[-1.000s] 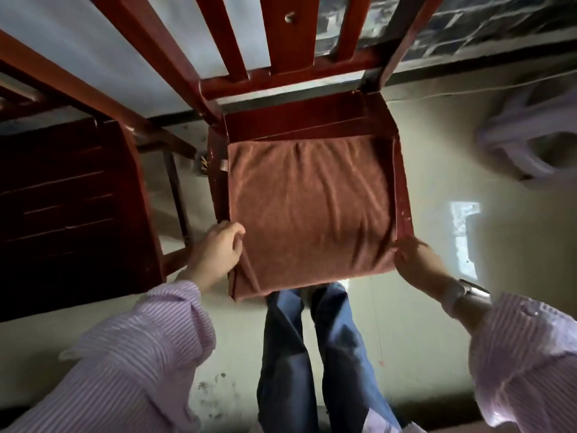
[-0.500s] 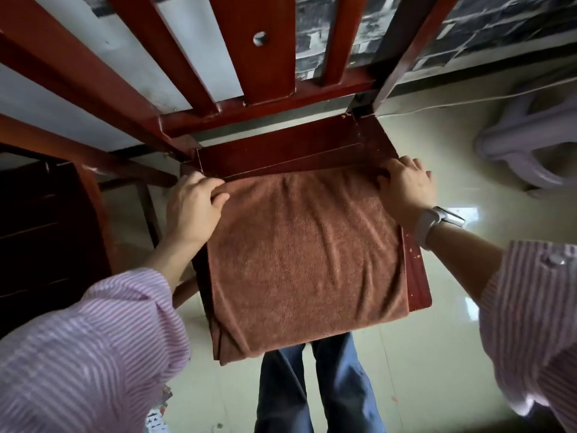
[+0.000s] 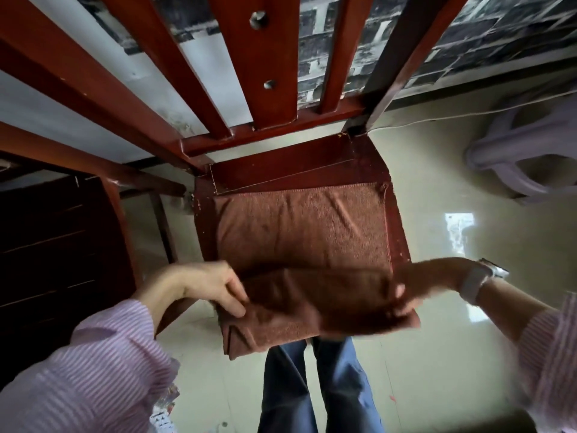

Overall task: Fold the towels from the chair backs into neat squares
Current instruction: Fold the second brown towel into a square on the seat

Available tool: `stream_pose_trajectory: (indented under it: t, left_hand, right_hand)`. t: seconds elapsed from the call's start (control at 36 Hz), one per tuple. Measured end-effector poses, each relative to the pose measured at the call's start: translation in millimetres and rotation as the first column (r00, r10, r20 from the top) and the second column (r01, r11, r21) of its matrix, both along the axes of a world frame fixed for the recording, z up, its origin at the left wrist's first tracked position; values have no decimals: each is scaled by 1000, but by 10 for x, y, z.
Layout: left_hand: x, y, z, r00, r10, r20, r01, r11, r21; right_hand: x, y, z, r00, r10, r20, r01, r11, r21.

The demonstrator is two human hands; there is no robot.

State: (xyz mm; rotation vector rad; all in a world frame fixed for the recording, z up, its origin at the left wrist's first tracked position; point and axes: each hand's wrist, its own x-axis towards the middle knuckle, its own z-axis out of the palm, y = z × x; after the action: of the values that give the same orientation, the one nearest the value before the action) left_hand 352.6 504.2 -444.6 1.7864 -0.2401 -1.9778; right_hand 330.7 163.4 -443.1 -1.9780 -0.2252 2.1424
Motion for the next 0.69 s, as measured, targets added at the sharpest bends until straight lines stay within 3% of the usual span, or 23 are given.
stream_pose_trajectory:
  t: [0.06, 0.08, 0.14, 0.17, 0.22, 0.25, 0.31, 0.44, 0.58, 0.69]
  left_hand:
    - [5, 60, 31, 995, 92, -35, -92, 996, 4]
    - [24, 89, 21, 983, 183, 22, -184, 983, 18]
    - [73, 136, -81, 883, 386, 268, -409, 912, 35]
    - [99, 150, -138, 780, 474, 409, -528, 849, 24]
    - [151, 178, -269, 542, 552, 634, -691, 722, -38]
    - [184, 194, -350, 450, 545, 708, -712, 697, -83]
    - [244, 198, -472, 338, 498, 799, -683, 714, -156]
    - [359, 130, -677, 276, 339, 900, -570, 811, -130]
    - [371, 123, -815, 261, 213, 942, -427, 900, -85]
    - [336, 129, -858, 258, 151, 954, -381, 924, -43]
  right_hand:
    - [-24, -28, -10, 987, -134, -89, 135, 991, 8]
    - [11, -52, -17, 975, -215, -49, 217, 975, 52]
    - [111, -99, -90, 908, -361, 214, 339, 931, 133]
    - [163, -106, -142, 813, -445, 374, 412, 895, 170]
    - [284, -79, -220, 535, -595, 600, 562, 781, 274]
    - [338, -65, -265, 417, -620, 665, 588, 742, 323]
    - [426, -56, -364, 296, -595, 747, 586, 731, 350]
    - [570, -37, -589, 202, -489, 848, 505, 794, 337]
    - [635, -5, -725, 268, -409, 873, 415, 866, 278]
    - [638, -20, -767, 258, -379, 889, 352, 894, 279]
